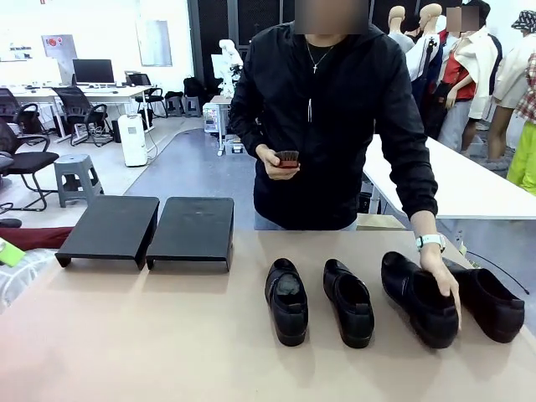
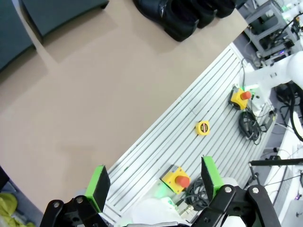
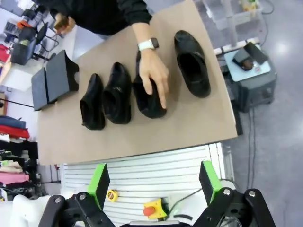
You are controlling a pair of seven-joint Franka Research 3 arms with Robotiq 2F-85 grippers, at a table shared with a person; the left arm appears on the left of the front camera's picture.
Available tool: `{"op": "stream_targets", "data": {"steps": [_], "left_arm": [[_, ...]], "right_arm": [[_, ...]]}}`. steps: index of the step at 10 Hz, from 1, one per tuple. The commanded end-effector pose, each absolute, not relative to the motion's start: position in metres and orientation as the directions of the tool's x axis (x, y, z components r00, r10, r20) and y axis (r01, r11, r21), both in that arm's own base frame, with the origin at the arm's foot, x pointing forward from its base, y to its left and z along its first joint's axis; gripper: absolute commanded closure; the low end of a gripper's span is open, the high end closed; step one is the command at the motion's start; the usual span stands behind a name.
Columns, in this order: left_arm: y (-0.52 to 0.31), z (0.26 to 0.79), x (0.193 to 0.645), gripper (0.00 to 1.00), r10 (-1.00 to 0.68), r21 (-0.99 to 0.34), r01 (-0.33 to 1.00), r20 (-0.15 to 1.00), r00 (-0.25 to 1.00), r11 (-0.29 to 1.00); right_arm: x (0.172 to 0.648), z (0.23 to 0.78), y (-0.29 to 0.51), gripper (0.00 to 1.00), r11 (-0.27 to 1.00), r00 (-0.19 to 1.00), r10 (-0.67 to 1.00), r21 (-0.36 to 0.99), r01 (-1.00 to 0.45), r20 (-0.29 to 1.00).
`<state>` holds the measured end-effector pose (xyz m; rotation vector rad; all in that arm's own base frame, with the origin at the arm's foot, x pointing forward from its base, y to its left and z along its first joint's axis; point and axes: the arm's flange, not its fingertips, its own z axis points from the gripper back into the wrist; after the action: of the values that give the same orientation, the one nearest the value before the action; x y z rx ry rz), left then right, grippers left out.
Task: Organize the shoes by placing them on the stand.
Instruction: Pick up one Shoe and place it in the middle of the table.
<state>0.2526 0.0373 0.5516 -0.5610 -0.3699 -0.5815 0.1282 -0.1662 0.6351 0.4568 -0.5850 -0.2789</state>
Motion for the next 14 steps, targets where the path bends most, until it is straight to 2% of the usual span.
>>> {"op": "stream_targets", "data": {"steps": [1, 5, 9, 11, 14], "left_arm": [[0.038, 0.552, 0.252, 0.00, -0.416, -0.399, 0.621, 0.490, 0.766, 0.675], [0.038, 0.552, 0.252, 0.00, -0.416, -0.399, 0.621, 0.490, 0.766, 0.675], [0.038, 0.552, 0.252, 0.00, -0.416, -0.399, 0.621, 0.490, 0.766, 0.675], [0.038, 0.552, 0.252, 0.00, -0.416, -0.399, 0.621, 0.490, 0.766, 0.675], [0.038, 0.552, 0.252, 0.00, -0.416, -0.399, 0.621, 0.490, 0.766, 0.675]], "right_arm": [[0.133, 0.638, -0.149, 0.00, 0.872, 0.801, -0.347, 0.482, 0.084, 0.488], [0.172, 0.649, -0.097, 0.00, 0.922, 0.857, -0.185, 0.387, -0.019, 0.482], [0.282, 0.655, 0.076, 0.00, 0.912, 0.864, 0.235, 0.206, -0.354, 0.445], [0.334, 0.616, 0.160, 0.00, 0.931, 0.881, 0.291, 0.103, -0.352, 0.374], [0.367, 0.540, 0.240, 0.00, 0.934, 0.911, 0.231, 0.185, -0.306, 0.340]]}}
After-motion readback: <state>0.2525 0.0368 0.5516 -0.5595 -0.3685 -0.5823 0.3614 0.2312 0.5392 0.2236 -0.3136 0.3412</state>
